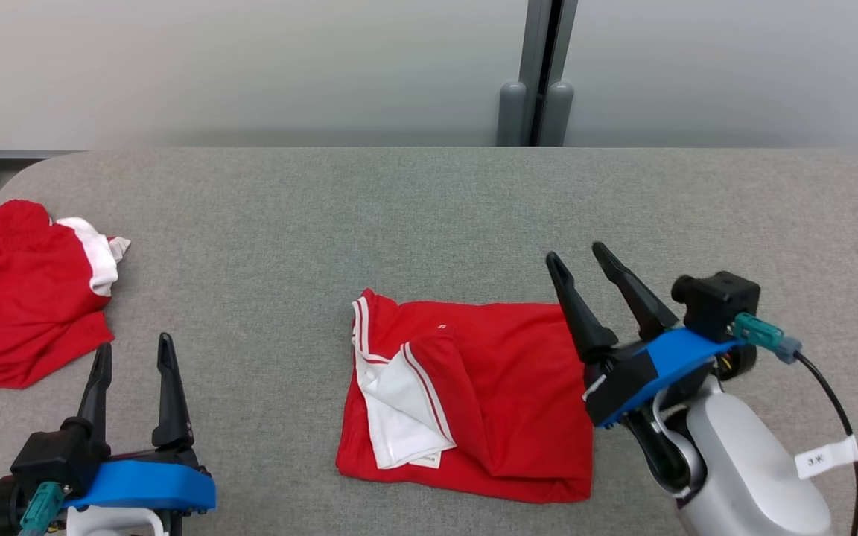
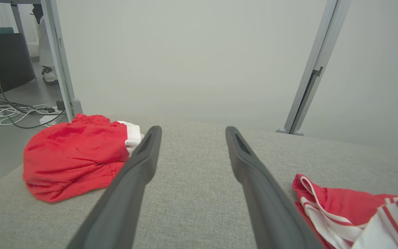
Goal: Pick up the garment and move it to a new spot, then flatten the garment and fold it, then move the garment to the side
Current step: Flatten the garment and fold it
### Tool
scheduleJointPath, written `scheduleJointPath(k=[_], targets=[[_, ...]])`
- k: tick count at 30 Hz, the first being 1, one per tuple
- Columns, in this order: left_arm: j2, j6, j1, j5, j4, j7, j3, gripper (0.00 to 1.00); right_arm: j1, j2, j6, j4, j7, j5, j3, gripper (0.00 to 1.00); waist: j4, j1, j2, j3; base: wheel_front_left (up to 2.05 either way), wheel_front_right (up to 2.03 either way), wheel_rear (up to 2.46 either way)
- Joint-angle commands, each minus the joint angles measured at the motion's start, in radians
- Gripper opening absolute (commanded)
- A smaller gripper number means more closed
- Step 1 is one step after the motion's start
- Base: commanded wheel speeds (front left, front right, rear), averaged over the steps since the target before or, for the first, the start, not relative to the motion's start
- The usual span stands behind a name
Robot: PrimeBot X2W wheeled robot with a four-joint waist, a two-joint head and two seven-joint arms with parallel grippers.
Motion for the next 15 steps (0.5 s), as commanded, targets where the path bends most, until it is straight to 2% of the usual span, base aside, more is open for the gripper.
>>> scheduleJointPath(k=[1, 9, 15], targets=[[0.006, -0.002, 0.011, 0.004, -0.002, -0.004, 0.001, 1.0, 0.031, -0.007, 0.0, -0.017, 0.012, -0.014, -0.017, 1.0, -0.005, 0.0, 0.0, -0.005, 0.0, 0.0, 0.0], [0.005, -0.002, 0.022, 0.006, -0.006, -0.004, -0.001, 1.0, 0.117, -0.004, 0.0, -0.085, 0.076, -0.039, -0.011, 1.0, -0.01, 0.0, 0.0, -0.012, 0.0, 0.0, 0.0], [0.004, -0.002, 0.011, 0.007, 0.001, -0.004, -0.012, 1.0, 0.126, 0.018, 0.0, -0.092, 0.125, -0.028, 0.066, 1.0, 0.007, 0.0, 0.0, -0.01, 0.0, 0.0, 0.0]])
